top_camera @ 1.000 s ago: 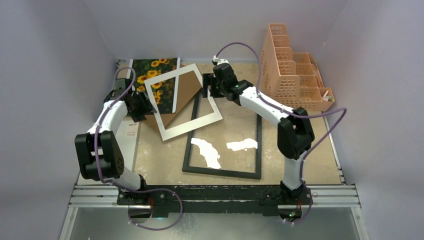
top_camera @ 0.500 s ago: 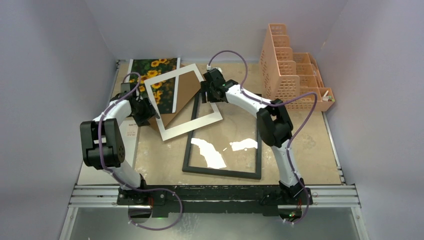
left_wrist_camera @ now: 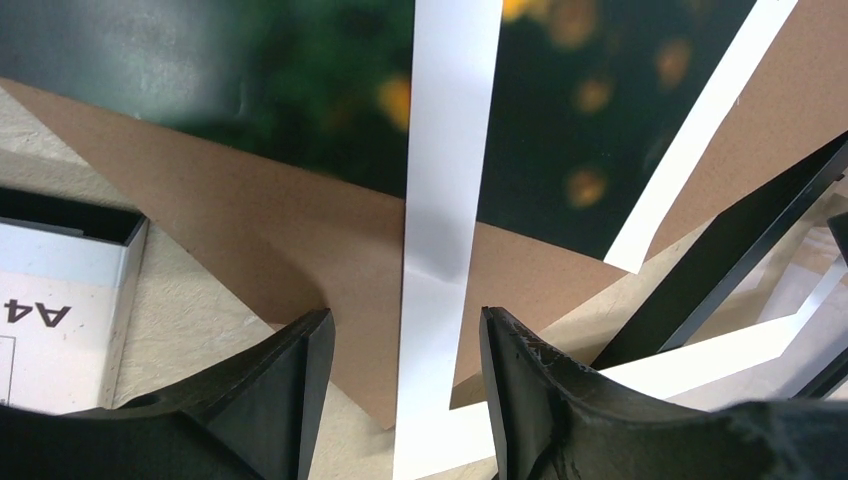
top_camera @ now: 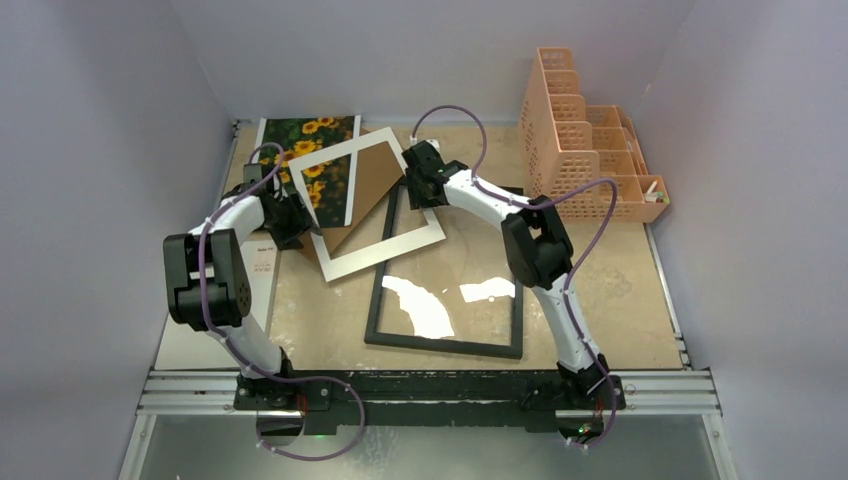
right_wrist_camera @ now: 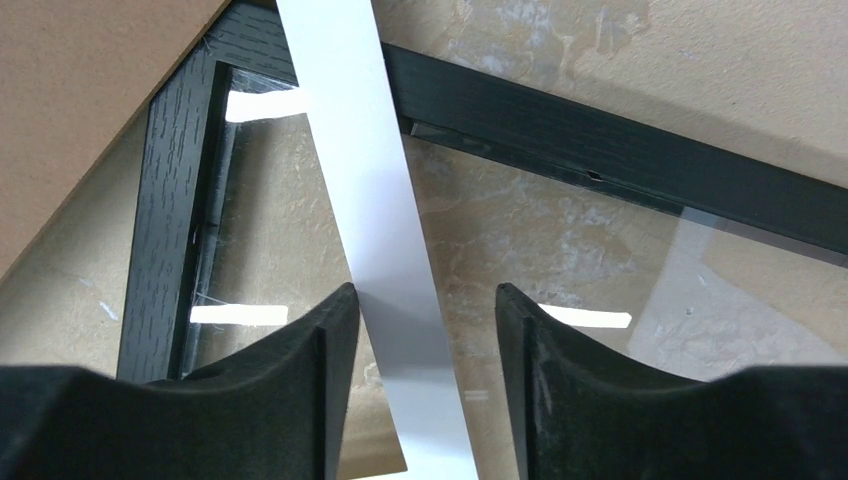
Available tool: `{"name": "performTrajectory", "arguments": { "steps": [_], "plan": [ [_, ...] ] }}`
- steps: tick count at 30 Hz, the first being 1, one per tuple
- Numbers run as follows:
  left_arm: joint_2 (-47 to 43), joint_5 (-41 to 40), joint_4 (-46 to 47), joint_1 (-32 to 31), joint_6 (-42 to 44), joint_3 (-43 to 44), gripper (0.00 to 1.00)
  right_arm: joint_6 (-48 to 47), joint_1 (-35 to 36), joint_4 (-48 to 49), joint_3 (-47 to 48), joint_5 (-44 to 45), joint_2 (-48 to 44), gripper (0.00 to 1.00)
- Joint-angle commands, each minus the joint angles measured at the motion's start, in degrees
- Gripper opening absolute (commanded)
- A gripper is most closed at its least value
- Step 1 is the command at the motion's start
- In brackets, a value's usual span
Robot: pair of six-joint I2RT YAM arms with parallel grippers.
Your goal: Put the photo into the frame
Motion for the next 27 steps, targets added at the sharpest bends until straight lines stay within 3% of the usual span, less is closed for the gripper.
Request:
{"name": "performTrajectory", "arguments": {
  "steps": [1,12,27],
  "plan": [
    [0.60,1.68,1.32,0.70,1.40,3.26,0.57,-1.18,0.12,-1.14,1.39,2.58,-0.59,0.51],
    [-0.05,2.85,0.29,1.17,1.22,5.28,0.57,-0.79,0.50,-3.01,-0.65,2.90,-3.55,0.34],
    [-1.95,6.12,-0.72,1.17,0.27,5.95,0.57,3.92,0.64,-7.71,-19.87,-0.82,-23.77,0.35]
  ]
}}
